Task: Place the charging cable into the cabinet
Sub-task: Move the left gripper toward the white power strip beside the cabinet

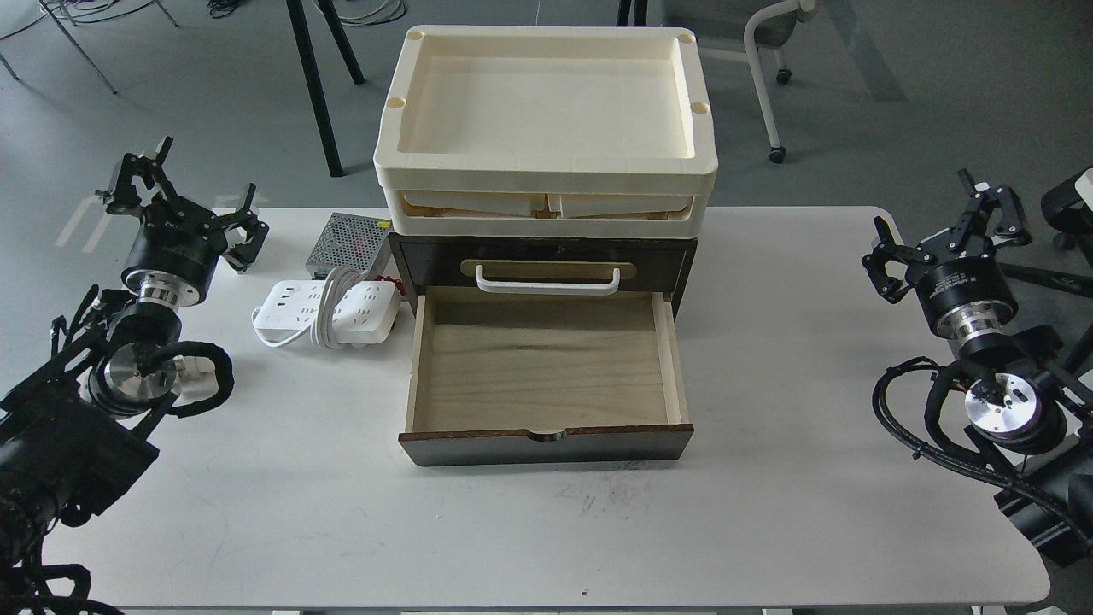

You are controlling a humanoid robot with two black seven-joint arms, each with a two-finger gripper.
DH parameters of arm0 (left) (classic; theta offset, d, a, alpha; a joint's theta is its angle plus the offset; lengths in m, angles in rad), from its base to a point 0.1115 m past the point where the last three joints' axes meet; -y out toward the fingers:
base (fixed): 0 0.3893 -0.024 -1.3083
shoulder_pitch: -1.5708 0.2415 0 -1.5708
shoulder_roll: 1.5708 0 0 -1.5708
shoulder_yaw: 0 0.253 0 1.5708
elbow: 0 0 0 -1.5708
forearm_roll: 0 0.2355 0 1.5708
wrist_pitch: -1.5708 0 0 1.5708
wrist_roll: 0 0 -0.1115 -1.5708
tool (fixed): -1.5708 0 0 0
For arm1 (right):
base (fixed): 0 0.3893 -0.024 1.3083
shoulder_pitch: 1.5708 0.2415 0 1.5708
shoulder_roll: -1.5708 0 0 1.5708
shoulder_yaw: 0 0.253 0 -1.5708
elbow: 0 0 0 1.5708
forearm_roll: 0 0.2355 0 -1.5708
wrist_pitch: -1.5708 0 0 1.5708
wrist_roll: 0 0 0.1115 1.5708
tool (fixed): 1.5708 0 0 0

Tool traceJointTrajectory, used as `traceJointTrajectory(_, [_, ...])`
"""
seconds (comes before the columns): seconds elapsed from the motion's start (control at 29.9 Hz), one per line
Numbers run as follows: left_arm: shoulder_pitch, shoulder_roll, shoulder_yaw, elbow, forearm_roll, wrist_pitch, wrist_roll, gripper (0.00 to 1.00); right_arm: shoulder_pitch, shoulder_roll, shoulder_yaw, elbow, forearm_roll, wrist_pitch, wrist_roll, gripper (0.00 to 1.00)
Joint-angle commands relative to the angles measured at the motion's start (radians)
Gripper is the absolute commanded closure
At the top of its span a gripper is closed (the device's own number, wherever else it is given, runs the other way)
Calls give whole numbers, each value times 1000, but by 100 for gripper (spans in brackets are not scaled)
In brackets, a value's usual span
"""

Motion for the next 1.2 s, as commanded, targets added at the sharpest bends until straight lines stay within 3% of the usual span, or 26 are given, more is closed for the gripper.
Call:
traceJointTrajectory(0.0, [1,3,1,-2,0,0,-6,1,-1,0,-1,0,0,0,1,0])
traceJointTrajectory(0.33, [-8,27,-7,-8,0,0,7,1,-1,2,-4,-1,0,0,1,0])
traceJointTrajectory(0.54, [-22,155,6,-77,75,0,20,5,-1,2,-4,-1,-2,0,1,0])
traceJointTrajectory(0.74, [-99,256,6,-80,415,0,2,5,-1,2,-5,-1,-2,0,1,0])
traceJointTrajectory(1.0, [-174,403,24,-181,898,0,7,1,-1,2,-8,-1,-2,0,1,0])
traceJointTrajectory(1.17, [-180,425,71,-210,1248,44,40,1,-1,2,-8,2,-2,0,1,0])
